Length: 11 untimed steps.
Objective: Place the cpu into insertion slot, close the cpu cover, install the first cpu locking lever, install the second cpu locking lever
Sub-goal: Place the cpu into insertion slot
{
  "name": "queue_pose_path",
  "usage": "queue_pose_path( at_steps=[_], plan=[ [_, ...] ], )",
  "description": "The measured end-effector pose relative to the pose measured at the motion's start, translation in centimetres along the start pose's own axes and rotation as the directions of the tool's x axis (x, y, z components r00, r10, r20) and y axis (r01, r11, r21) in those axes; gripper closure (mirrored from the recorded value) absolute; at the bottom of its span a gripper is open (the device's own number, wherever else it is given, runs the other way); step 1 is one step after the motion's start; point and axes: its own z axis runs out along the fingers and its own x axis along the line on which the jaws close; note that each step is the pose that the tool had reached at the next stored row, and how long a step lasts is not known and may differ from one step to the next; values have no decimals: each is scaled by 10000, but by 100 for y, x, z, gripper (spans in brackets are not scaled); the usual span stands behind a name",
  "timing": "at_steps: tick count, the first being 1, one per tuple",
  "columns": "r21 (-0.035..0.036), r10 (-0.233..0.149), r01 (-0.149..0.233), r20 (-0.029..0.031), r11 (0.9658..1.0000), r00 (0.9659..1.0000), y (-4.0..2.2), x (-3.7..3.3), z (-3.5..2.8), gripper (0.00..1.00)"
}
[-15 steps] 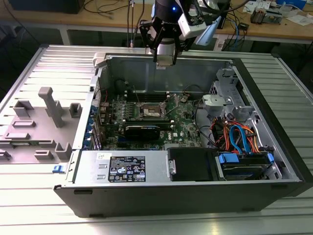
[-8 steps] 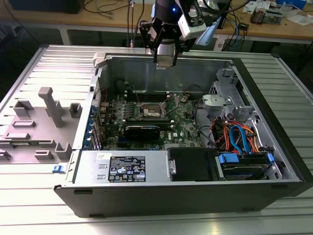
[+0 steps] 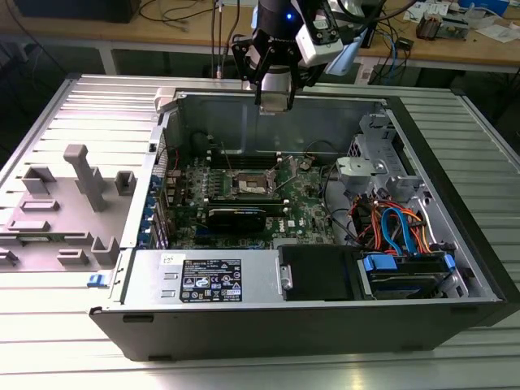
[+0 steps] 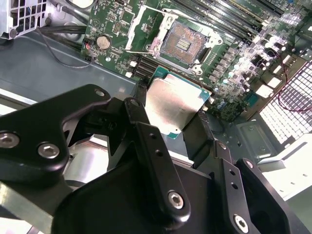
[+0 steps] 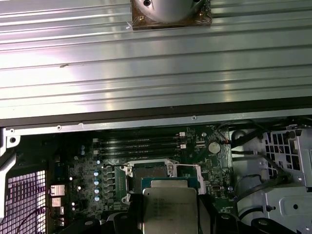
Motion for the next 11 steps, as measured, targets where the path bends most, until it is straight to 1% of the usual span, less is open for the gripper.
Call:
queue_pose_path(
  at_steps=[11],
  plan=[
    [0, 16, -16, 2, 10000, 10000, -5, 0, 0, 45]
  ],
)
